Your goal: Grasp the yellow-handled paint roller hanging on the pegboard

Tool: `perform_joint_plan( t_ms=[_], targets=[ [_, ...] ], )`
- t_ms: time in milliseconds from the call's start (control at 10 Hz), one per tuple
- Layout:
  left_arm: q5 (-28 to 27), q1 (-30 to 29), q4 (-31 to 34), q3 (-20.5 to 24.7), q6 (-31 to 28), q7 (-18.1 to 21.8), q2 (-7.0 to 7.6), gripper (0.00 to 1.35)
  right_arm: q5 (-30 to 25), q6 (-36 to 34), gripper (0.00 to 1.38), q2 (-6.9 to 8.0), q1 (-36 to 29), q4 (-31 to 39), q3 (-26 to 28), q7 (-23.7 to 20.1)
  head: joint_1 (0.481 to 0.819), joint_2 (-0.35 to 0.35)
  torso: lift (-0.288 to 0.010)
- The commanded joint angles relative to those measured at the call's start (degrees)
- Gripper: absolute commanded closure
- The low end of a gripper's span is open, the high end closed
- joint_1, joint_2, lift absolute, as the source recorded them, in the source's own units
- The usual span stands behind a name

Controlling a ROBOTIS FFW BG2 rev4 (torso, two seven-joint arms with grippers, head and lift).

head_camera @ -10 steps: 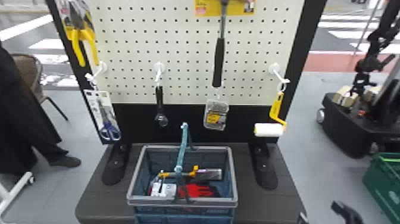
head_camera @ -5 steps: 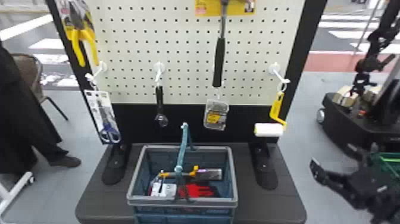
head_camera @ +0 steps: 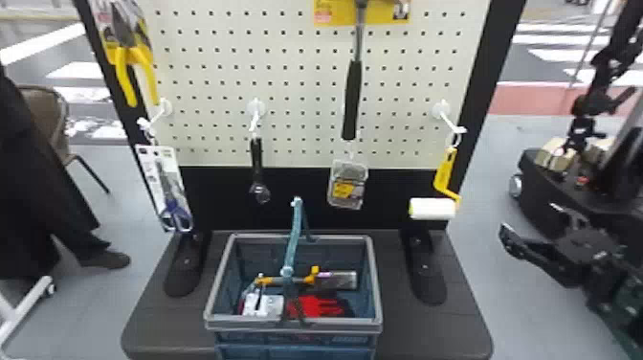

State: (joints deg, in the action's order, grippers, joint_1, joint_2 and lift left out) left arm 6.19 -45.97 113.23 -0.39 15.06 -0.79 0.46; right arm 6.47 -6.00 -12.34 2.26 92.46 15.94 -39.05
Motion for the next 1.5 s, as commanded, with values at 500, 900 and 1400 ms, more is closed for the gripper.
perform_joint_plan(
  t_ms=[500,900,1400],
  targets=[
    [-0.1,2.4,-2.3,-1.6,-0.5,0.0,-0.02,0.14,5.9,-5.3,0.16,-5.85,23.8,-25.9,-11.2,-13.2,0.549,0.0,-0.1],
    [-0.4,3.7,-3.6,-2.3,-0.5,0.0,-0.11,0.14,19.3,-5.3,0.16,-9.63,32.7,-36.3,-25.9,-14.9,0.549,0.0,-0.1],
    [-0.2,4.3,-4.6,-2.4,-0.1,-0.1,-0.11,0.14,23.0,-6.7,0.13,-11.65,37.2,-38.0,-35.0,-15.0,0.549,0.0,-0.1]
  ],
)
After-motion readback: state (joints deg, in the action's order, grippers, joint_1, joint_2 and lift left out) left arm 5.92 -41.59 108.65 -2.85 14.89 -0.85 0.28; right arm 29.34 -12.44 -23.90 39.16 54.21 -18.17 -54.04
